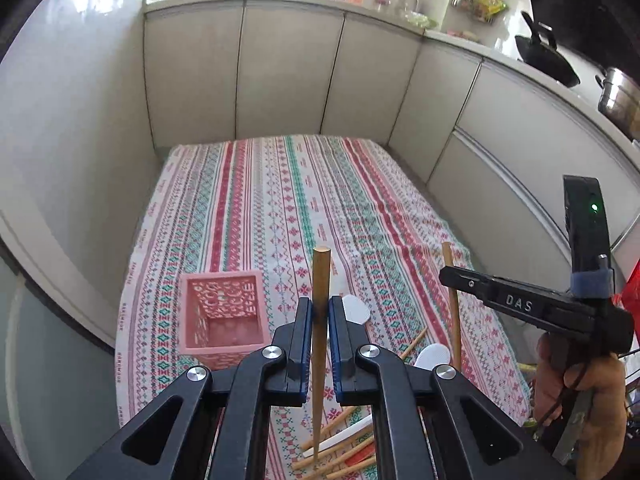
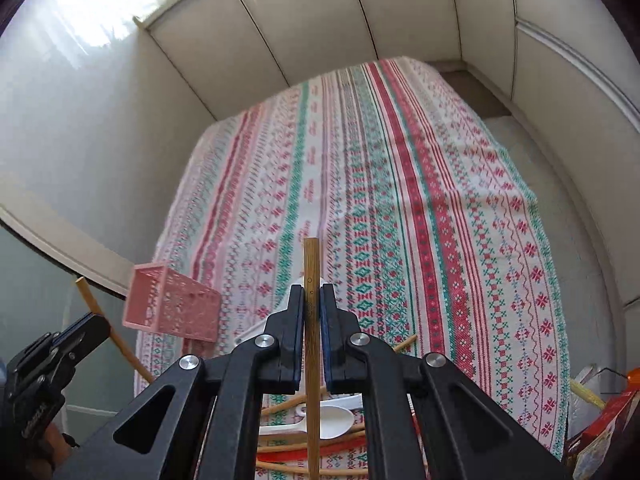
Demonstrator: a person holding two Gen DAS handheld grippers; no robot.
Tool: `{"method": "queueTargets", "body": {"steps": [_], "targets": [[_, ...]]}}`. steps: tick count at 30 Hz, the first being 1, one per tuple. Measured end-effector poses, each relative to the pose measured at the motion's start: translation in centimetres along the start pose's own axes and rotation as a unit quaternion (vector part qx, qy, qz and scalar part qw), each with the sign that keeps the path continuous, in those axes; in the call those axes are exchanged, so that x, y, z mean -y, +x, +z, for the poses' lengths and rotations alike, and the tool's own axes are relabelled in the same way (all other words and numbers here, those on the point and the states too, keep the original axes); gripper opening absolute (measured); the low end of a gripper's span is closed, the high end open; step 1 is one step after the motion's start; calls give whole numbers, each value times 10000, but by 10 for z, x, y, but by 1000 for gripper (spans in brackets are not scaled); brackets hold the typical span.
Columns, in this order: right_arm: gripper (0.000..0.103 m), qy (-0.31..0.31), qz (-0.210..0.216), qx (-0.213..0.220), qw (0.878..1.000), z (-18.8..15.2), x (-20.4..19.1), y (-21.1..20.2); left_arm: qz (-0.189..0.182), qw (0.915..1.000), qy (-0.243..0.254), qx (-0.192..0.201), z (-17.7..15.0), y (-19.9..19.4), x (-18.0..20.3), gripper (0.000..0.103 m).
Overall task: Organize utensils
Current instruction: 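Lift both held chopsticks upright and carry them toward the pink basket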
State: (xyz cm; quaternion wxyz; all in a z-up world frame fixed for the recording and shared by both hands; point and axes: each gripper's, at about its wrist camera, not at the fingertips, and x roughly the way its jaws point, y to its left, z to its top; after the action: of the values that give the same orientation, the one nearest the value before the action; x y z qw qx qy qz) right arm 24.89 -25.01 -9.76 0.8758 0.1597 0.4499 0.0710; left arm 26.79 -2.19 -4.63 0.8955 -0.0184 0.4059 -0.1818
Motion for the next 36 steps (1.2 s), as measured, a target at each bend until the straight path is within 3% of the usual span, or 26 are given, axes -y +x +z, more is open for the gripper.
{"method": "queueTargets", "body": {"steps": [6,10,14,20,25,30,36], "targets": [[8,-335,279,1092,9931,4,-44,-47,-25,9947,-119,1017,7,-62,-11,8],[8,-485,326,1716,9834,8,-69,-60,-72,9840,-304,1756,12,-97,-23,8],[8,-464,507,2125,9747,25,-92,-57,233,9715,-328,2335,17,-112,-39,8],[8,-576,981,2485,9619,46,-129,-26,493,9652,-519,2515,21,-85,-73,8],[8,-685,1196,2663,9540,58,-153,-2,447,9621,-694,2600,26,-70,-90,8],[8,-872,946,2921,9477,62,-166,19,468,9584,-673,2734,33,-63,-94,8],[8,-849,791,2878,9506,60,-162,52,545,9541,-479,2907,34,-43,-94,8]]}}
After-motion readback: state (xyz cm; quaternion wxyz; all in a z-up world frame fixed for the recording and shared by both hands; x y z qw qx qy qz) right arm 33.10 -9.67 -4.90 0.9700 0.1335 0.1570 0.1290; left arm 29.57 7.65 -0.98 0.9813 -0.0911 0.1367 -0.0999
